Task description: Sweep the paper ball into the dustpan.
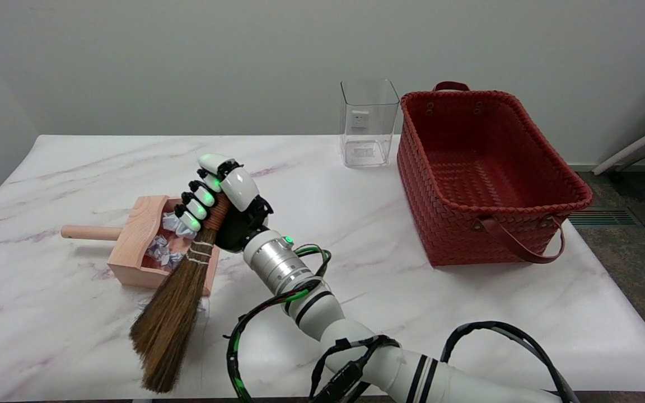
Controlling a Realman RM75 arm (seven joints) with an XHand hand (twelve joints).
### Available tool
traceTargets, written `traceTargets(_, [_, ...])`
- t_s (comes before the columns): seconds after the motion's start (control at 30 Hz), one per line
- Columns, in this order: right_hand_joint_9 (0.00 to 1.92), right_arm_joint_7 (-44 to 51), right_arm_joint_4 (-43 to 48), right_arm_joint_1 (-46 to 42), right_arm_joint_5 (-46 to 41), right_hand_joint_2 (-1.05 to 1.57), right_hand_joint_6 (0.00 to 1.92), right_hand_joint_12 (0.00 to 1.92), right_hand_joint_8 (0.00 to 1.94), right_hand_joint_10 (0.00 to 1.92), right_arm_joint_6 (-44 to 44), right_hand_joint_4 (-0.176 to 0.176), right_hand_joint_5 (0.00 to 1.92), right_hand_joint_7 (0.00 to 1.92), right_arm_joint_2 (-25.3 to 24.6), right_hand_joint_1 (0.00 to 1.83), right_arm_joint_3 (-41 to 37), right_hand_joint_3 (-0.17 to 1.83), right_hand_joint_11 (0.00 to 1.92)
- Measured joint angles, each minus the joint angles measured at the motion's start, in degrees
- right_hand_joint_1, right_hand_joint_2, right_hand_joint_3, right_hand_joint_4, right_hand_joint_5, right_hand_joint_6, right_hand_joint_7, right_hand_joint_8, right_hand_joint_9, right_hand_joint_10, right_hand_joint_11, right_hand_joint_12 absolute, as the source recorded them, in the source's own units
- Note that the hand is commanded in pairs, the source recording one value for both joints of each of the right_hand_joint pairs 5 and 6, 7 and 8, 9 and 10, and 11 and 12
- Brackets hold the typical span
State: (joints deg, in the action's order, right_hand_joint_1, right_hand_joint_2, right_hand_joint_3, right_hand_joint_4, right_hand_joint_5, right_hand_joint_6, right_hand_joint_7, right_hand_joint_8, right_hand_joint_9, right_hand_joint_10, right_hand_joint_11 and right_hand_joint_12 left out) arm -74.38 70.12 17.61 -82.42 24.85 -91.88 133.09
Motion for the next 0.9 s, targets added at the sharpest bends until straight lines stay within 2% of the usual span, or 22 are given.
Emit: traceTargets(0.9, [1.92, -0.94, 7.78, -4.29, 4.29, 1.5, 1.92, 1.85, 1.92, 1.92, 0.62, 0.0, 1.92, 1.92, 10.26, 0.7, -3.07, 0.99, 1.85])
